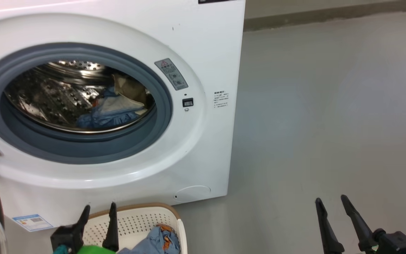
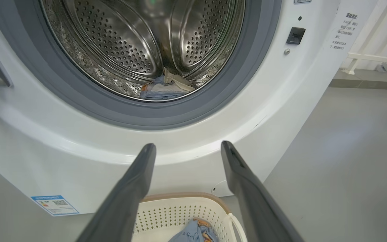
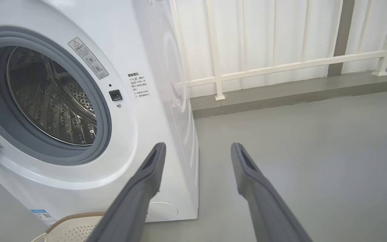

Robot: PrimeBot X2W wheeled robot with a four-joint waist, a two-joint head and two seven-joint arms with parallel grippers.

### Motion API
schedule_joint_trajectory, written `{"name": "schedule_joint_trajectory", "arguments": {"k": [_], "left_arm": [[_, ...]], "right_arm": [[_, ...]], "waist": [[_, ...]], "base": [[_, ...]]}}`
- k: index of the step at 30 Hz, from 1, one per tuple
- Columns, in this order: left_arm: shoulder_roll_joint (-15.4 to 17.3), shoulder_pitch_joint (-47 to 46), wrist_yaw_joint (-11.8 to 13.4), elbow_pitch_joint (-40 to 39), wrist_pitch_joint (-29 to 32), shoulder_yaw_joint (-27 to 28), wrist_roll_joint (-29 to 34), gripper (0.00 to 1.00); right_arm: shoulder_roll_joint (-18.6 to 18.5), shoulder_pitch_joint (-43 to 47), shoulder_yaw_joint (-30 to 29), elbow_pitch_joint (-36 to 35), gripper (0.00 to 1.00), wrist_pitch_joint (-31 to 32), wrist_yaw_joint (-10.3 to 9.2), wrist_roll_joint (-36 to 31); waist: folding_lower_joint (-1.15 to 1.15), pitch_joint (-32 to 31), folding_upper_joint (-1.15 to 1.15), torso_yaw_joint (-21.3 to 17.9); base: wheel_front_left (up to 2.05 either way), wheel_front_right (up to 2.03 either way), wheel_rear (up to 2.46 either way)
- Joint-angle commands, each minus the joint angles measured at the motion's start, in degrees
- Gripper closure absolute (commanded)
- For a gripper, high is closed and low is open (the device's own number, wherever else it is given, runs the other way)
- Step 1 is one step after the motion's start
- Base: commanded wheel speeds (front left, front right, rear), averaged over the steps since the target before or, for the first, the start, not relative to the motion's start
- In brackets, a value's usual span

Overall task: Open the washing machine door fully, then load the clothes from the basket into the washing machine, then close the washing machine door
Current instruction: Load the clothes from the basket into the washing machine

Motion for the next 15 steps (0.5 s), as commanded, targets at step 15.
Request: {"name": "schedule_joint_trajectory", "arguments": {"k": [15], "left_arm": [[2.09,9.71,0.51,-11.31,-0.71,4.17,1.08,0.00]], "right_arm": [[-0.67,1.04,0.59,-1.56,0.00,-0.69,0.35,-2.78]], "waist": [[0.00,-3.56,0.00,3.28]], "base": [[0.00,0.00,0.00]]}}
